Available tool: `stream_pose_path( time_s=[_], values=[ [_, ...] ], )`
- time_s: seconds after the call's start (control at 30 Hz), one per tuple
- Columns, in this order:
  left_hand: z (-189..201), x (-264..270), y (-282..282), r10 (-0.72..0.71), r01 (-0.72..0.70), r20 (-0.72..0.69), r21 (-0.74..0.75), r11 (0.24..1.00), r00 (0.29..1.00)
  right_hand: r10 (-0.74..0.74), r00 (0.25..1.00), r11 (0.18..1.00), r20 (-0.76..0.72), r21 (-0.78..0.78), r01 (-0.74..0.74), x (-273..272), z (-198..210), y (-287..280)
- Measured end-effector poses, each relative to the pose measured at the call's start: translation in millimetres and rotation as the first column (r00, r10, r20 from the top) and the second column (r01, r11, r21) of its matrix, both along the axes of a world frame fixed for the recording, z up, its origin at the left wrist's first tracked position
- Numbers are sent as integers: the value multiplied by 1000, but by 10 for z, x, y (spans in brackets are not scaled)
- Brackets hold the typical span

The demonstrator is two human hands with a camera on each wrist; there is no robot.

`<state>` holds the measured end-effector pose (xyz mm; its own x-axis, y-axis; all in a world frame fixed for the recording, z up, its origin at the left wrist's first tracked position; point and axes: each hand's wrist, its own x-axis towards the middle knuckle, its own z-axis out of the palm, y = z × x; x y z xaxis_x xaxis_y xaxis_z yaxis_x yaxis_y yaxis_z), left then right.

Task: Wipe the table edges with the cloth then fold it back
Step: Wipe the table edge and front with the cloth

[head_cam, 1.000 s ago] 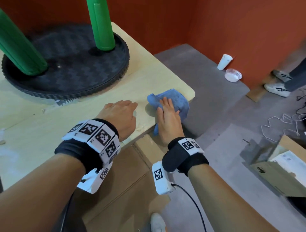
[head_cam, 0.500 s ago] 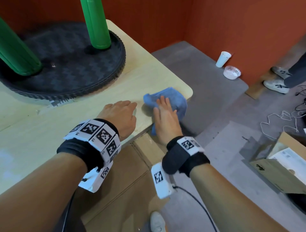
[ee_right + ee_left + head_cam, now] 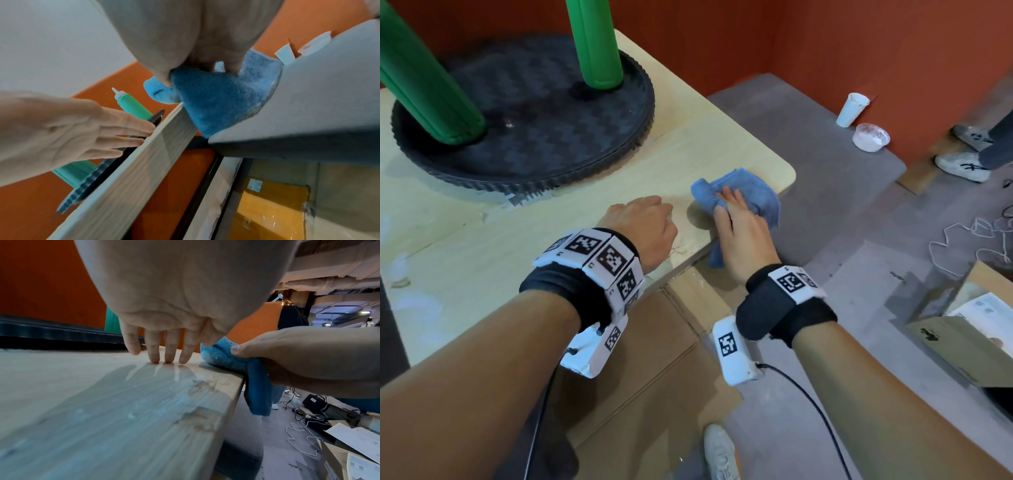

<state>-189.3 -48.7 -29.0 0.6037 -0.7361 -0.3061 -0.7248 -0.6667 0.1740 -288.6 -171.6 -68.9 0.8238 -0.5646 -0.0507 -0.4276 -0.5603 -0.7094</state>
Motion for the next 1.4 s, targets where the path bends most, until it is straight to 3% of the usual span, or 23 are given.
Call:
stream_pose_path(
  time_s=[0.1,0.23,0.37,0.5,0.63,0.73,0.9,1.07,1.3,1.4],
  values=[
    [13,27,113,-37,37,-13,50,998,999,14,1000,997,-27,-70,-16,32,-2,176],
    [70,72,218,-59,63,-80,49,997,995,0,1000,1000,-31,3,0,-50,38,156],
    [73,180,240,-83,90,-92,77,993,992,-44,999,999,-9,-26,43,18,35,399],
    [-44,203,295,-73,77,-74,54,996,995,31,1000,999,-3,-22,-31,-53,-34,539],
    [14,286,337,-107,105,-167,-16,994,980,-86,996,996,24,-12,87,25,-34,401],
    [53,368,515,-54,48,-114,-56,997,992,-56,998,998,2,-32,57,40,-46,411],
    [61,508,923,-37,37,5,100,994,999,-53,999,999,11,4,53,-18,-14,322],
    [42,534,1072,-43,50,-33,226,973,999,-103,994,995,20,20,103,31,-12,419],
    [17,593,1083,-51,69,-79,248,966,996,-37,999,999,-4,-3,37,-6,-64,583],
    [25,602,1077,-52,72,-86,252,965,995,-134,991,991,15,-6,134,43,-28,450]
  ],
)
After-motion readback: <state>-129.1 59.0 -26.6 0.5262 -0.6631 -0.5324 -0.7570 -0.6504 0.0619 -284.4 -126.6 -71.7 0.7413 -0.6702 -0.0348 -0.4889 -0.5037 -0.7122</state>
